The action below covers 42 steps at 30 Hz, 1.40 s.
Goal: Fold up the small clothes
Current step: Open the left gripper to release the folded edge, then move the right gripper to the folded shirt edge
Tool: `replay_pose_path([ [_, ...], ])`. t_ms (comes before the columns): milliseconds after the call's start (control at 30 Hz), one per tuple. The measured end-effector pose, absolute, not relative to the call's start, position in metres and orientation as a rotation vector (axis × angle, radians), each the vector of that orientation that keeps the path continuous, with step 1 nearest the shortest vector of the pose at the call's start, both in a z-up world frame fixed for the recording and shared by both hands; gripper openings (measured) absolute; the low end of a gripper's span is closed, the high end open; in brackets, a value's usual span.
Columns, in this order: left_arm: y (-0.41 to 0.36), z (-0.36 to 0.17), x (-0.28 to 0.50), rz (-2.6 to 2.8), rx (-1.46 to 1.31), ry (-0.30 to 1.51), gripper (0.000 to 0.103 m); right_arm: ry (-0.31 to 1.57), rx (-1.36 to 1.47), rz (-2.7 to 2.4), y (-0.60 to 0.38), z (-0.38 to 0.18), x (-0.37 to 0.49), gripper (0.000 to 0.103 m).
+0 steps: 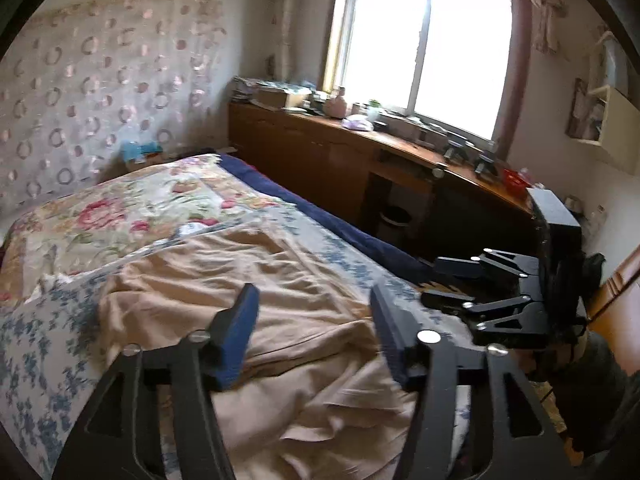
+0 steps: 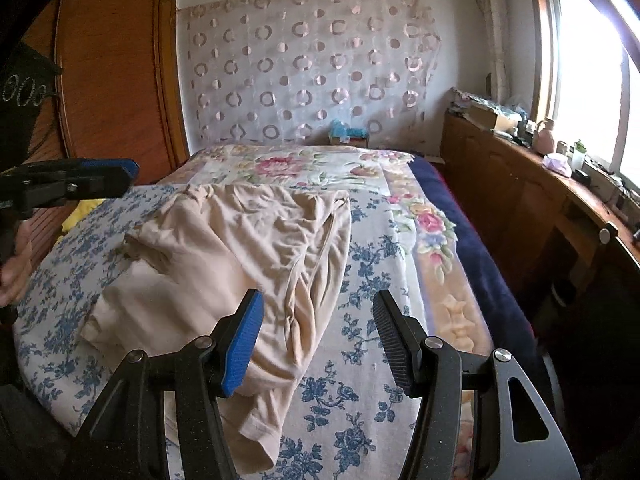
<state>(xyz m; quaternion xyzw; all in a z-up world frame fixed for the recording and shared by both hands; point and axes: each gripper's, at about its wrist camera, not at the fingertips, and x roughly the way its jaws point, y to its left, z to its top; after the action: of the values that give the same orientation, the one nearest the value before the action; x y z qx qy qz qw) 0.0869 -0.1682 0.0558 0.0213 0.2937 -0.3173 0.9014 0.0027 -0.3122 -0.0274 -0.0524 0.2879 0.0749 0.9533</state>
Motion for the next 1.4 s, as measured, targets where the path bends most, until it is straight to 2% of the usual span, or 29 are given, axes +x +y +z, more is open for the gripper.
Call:
replay_pose_path([
  [67, -0.155, 0.051, 0.088, -0.61, 0.043, 0.599, 0.076, 0.588, -0.107, 0.162, -0.31, -0.026, 0.006, 0.059],
  [133, -0.135, 0.045, 0.087, -0.562, 0.028, 0.591, 0.078, 0.59, -0.109, 0.175, -0.309, -0.024, 0.01, 0.059],
  [567, -0.03, 0.003, 0.085, -0.259, -0.015, 0.596, 0.078, 0.62, -0.198, 0.34, -0.236, -0.025, 0.078, 0.059],
  [1100, 0.019, -0.004, 0.071, -0.179, -0.052, 0.579, 0.078, 0.779, -0.316, 0.644, -0.112, -0.054, 0.18, 0.059],
  [1400, 0.023, -0.006, 0.068, -0.17, -0.057, 0.571, 0.078, 0.875, -0.403, 0.673, -0.081, -0.081, 0.204, 0.059],
])
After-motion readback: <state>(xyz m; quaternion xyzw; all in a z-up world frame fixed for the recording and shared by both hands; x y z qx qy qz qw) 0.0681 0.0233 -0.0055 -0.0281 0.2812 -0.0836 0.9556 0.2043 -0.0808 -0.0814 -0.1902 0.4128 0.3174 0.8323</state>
